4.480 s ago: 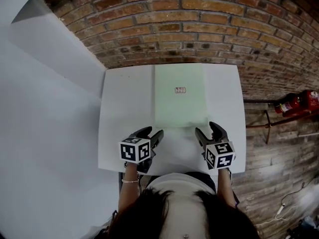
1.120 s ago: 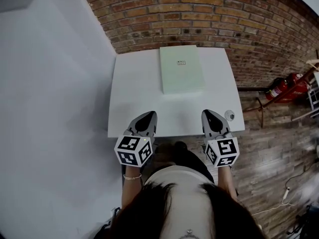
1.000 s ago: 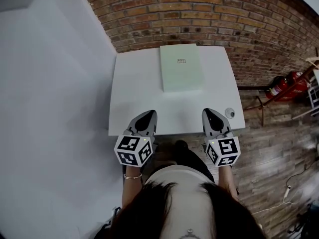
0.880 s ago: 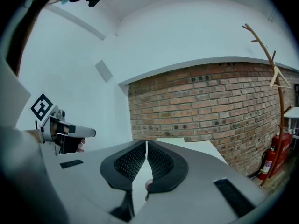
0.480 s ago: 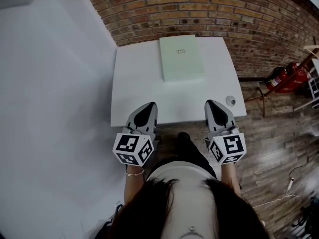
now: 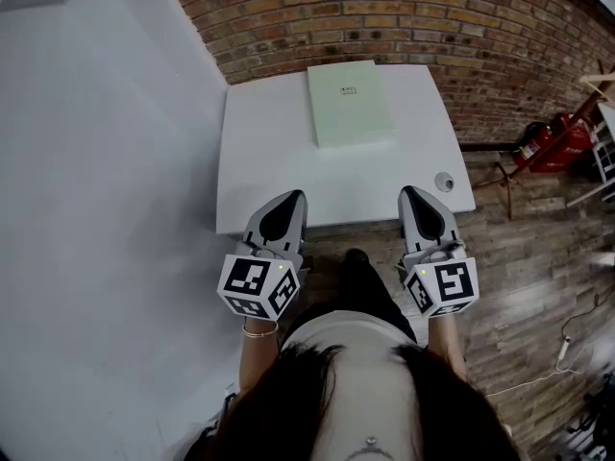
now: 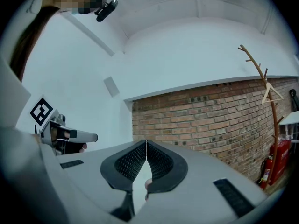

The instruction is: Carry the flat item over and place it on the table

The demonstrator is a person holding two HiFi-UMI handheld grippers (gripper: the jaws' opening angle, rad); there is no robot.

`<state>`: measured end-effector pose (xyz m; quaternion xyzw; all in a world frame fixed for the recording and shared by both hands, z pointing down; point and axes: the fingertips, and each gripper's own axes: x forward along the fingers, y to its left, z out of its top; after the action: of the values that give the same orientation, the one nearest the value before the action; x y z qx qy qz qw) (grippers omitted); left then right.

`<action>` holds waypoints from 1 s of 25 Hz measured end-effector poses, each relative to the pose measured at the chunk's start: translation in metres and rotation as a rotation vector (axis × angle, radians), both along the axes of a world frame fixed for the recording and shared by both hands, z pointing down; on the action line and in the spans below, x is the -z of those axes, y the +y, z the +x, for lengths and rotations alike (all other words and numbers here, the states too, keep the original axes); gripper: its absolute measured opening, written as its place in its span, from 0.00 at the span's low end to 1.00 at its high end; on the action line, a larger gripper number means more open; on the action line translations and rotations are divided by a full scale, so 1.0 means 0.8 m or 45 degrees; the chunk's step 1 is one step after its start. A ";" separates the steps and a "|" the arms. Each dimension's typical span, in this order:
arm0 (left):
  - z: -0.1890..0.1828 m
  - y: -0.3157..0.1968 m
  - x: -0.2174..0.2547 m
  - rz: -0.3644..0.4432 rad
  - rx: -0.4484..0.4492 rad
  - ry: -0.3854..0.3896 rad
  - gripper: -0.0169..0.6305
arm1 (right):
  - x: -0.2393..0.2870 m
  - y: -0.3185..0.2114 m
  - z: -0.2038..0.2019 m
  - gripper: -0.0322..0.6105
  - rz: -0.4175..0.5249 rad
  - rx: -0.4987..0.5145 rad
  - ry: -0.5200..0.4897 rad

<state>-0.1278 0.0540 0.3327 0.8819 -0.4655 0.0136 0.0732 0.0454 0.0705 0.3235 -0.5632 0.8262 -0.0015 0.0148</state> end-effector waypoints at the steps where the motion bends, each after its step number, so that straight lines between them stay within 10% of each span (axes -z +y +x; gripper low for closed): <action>1: 0.000 0.003 0.003 0.007 -0.001 0.000 0.04 | 0.003 0.004 0.000 0.11 0.012 -0.002 0.000; 25: -0.020 0.045 0.026 0.146 0.033 0.000 0.04 | 0.046 0.060 -0.035 0.11 0.242 0.005 0.051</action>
<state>-0.1440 0.0901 0.3122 0.8785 -0.4769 -0.0143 0.0227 0.0172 0.1183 0.2863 -0.5577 0.8237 0.0882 0.0516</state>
